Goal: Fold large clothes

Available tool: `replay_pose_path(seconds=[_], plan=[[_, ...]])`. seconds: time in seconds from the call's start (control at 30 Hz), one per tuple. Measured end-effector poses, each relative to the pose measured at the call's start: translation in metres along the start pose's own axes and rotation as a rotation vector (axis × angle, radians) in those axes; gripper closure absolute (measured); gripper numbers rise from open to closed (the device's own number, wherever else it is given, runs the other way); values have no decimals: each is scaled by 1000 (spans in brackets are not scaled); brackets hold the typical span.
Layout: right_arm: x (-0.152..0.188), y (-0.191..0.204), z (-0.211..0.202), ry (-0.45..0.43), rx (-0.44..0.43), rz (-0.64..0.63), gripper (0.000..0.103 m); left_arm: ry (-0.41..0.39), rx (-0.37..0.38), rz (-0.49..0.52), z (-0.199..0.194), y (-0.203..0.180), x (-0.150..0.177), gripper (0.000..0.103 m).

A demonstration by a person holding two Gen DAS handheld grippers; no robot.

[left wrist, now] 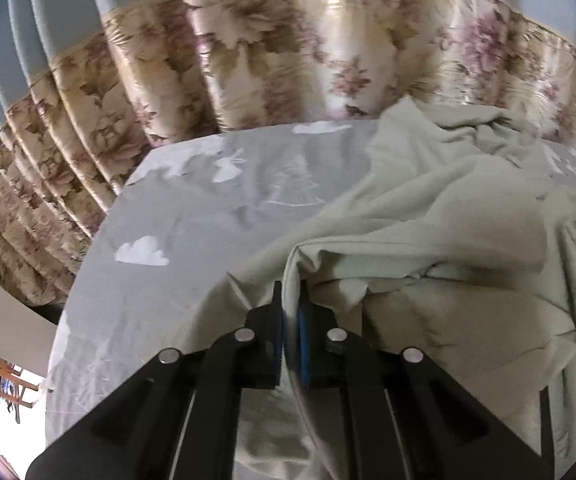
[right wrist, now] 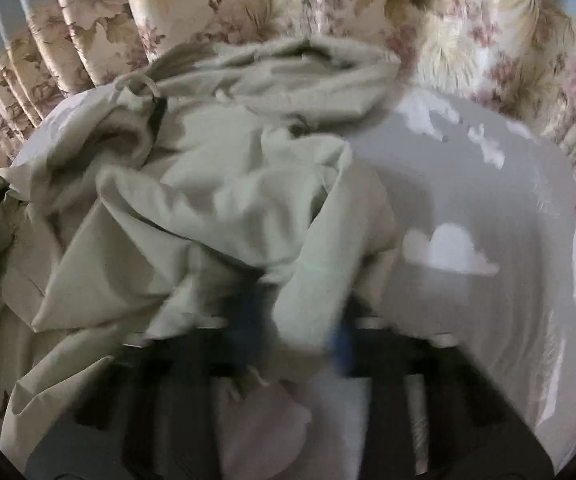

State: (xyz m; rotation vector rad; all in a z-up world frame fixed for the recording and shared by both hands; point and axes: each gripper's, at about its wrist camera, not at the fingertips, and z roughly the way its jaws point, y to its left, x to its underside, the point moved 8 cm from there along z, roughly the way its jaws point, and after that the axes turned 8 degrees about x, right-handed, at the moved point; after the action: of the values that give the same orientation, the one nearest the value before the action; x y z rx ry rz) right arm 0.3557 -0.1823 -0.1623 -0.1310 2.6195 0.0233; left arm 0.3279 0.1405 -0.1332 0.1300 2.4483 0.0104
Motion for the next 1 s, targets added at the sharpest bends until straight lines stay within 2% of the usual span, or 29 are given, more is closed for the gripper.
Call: replay_pose_path(seconds=[0.13,0.37,0.43,0.5,0.53,0.57,0.6,0.63,0.67,0.7,0.73,0.77,0.8,1.0], plan=[[-18,-49,-22,-63,73,29,97,-38,-24,-35,-5,15,-17,97],[-38,-175,-45,-130,343,108,98,-59,-16,-112,15,17,-50,97],[-38,-202,-36,-129,332,144,96,-50,-5,-131,28,13,-56,97],[-30,-220,-19,-91,319,160,72,-46,-10,-122,42,4,-61,97],[-23,-229,-16,-82,328,164,47,-37,-13,-117,48,2,-61,95],[-19,-234,-19,-84,332,171,31,-12,8,-117,53,-2,-59,93],[-10,-239,-28,-88,320,183,29,14,32,-123,54,-4,-56,91],[-3,-242,-35,-92,295,198,28,23,40,-127,50,-3,-52,88],[10,-245,-48,-96,261,222,24,21,54,-119,39,-3,-47,72],[23,-244,-59,-94,219,235,22,14,68,-114,28,-3,-41,51],[34,-240,-67,-88,180,236,21,-1,74,-115,13,-2,-34,26],[56,-234,-78,-73,142,227,21,-38,80,-122,-11,1,-22,21],[75,-228,-88,-67,123,212,21,-52,93,-125,-29,1,-10,21],[185,-191,-136,-61,26,214,21,-63,174,-86,-130,-22,100,21]])
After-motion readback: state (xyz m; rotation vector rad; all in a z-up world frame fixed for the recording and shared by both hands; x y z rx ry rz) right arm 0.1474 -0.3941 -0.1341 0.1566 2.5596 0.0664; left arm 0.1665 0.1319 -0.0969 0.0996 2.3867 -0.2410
